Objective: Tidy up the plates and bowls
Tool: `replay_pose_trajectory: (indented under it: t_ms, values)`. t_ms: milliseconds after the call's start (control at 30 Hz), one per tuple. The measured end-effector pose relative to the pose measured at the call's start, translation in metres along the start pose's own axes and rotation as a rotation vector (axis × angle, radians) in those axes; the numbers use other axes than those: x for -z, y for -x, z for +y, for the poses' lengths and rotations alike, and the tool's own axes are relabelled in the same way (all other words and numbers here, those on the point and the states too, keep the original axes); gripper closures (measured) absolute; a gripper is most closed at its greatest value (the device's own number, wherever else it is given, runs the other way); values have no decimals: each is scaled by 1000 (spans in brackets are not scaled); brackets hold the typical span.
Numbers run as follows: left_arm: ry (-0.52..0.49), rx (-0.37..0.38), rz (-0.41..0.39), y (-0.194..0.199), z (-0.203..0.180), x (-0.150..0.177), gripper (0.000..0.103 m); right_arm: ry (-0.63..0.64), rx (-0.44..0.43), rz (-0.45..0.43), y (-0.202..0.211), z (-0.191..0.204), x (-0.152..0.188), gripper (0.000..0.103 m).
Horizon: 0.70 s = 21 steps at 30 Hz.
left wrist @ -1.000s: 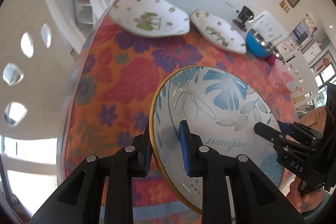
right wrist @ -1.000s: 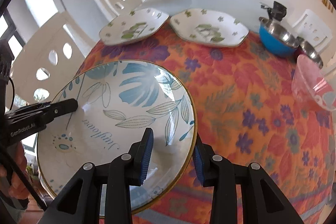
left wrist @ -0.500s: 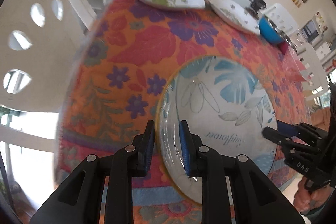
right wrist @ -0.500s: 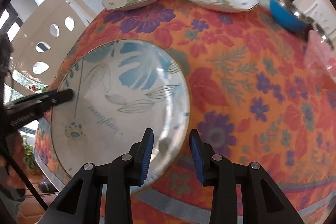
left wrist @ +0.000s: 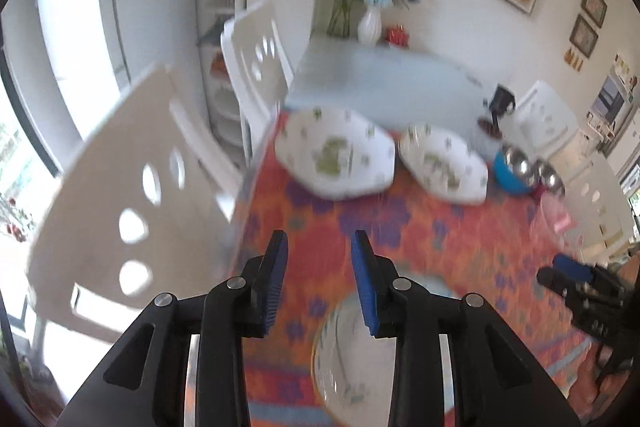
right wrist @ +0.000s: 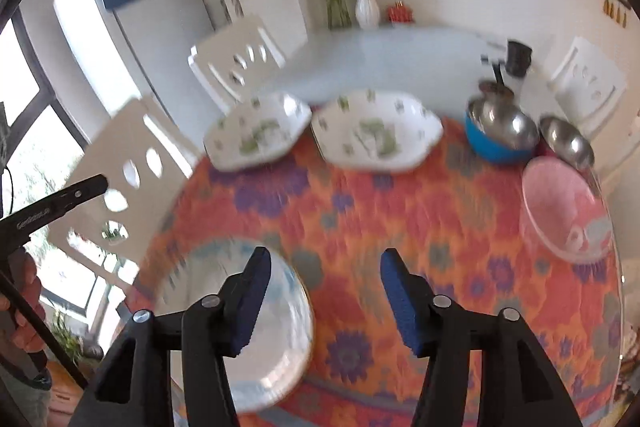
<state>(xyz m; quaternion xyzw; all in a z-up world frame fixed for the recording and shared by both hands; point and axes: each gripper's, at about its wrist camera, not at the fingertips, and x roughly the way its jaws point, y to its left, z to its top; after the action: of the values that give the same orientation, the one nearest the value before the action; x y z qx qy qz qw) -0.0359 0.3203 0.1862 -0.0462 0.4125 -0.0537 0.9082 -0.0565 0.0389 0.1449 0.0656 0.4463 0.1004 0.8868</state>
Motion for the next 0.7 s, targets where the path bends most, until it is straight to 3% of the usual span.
replay_pose_trajectory:
  t_ms: [167,267,533,700]
  values:
    - [48,62,-12,-25,17,-58,73,-6,-48,-62,-15,22,-49,48]
    - [63,95,17,-58,32,-87,73,-60,-40,-66,-49,30,-81,48]
    - [139,159,190,-185,71,-111,73,-239,-31,133,-175,34,-110,65]
    - [128,183,263,-252,79,-119,74,-218,6,201,-221,39,-113,66]
